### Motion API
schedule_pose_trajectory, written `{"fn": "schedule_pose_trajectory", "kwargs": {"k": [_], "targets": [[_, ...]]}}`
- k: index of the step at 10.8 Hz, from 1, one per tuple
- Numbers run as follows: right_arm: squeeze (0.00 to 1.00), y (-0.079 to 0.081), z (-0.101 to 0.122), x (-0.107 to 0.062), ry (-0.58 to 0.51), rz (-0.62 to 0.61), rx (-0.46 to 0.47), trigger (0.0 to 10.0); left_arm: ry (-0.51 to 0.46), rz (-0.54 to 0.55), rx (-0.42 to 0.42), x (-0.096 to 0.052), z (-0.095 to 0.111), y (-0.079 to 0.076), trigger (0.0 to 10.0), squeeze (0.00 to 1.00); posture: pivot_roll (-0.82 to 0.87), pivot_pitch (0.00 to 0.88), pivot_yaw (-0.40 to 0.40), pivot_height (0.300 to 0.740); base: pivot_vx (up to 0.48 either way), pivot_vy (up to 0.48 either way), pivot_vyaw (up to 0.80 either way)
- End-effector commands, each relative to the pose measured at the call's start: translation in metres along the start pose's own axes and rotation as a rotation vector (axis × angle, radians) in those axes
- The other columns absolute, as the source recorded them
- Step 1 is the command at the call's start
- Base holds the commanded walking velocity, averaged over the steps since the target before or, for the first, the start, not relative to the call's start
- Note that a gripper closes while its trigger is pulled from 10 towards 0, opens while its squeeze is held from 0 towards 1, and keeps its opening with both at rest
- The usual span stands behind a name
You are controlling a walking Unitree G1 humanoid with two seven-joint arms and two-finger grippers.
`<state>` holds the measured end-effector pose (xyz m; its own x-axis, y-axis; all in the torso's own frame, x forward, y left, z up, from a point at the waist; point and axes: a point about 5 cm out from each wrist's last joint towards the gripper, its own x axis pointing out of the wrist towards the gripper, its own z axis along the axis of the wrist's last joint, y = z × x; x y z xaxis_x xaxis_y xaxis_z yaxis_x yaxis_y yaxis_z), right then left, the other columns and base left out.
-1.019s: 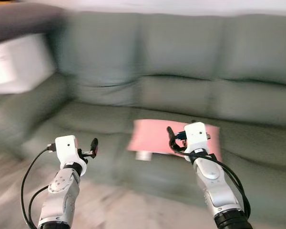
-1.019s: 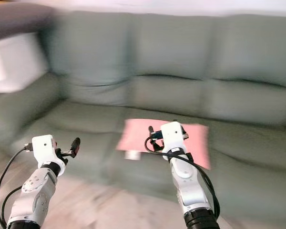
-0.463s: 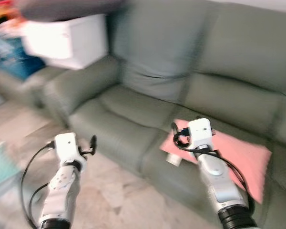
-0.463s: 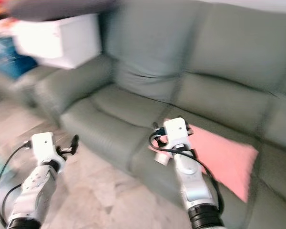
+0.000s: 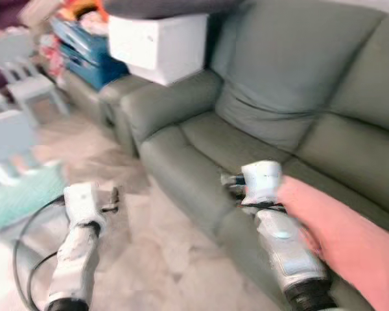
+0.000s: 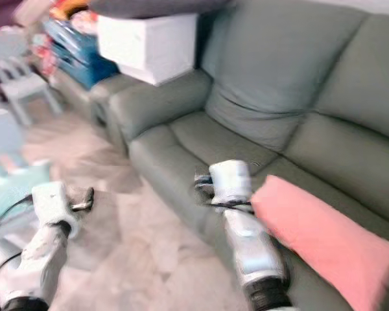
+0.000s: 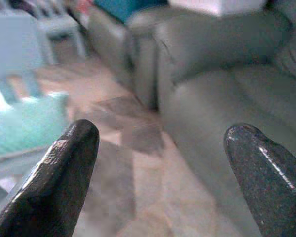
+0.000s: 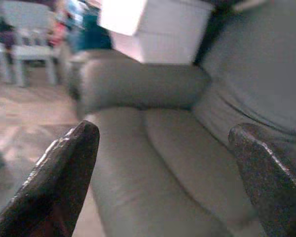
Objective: Move the pillow to the sofa
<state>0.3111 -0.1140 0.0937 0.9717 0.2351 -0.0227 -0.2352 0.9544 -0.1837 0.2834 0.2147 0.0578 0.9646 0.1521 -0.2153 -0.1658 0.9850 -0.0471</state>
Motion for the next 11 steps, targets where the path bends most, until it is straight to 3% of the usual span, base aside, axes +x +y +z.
{"fn": "schedule_pose_trajectory", "kwargs": {"k": [1,3,10,11], "targets": [[0.0,-0.0066,-0.0019,-0.0012,0.008,-0.013,-0.007,10.0,-0.008,-0.007,0.018,-0.0006,-0.0002,-0.0021,10.0,0.0,-0.14,0.0,0.049,0.74,0.0,0.0,0.8],[0.0,-0.0054,-0.0025,-0.0011,0.01,-0.009,-0.005,10.0,-0.025,0.001,0.071,-0.0004,0.0001,0.0007,10.0,0.0,-0.14,0.0,0.05,0.74,0.0,0.0,0.8],[0.0,-0.002,-0.0029,-0.0016,0.007,-0.003,0.016,10.0,-0.03,-0.003,0.045,-0.0017,-0.0028,0.0,10.0,0.0,-0.14,0.0,0.049,0.74,0.0,0.0,0.8],[0.0,-0.0031,-0.0026,-0.0011,0.007,-0.009,0.029,10.0,-0.023,-0.014,0.033,-0.0013,-0.0034,-0.0012,10.0,0.0,-0.14,0.0,0.048,0.74,0.0,0.0,0.0]]}}
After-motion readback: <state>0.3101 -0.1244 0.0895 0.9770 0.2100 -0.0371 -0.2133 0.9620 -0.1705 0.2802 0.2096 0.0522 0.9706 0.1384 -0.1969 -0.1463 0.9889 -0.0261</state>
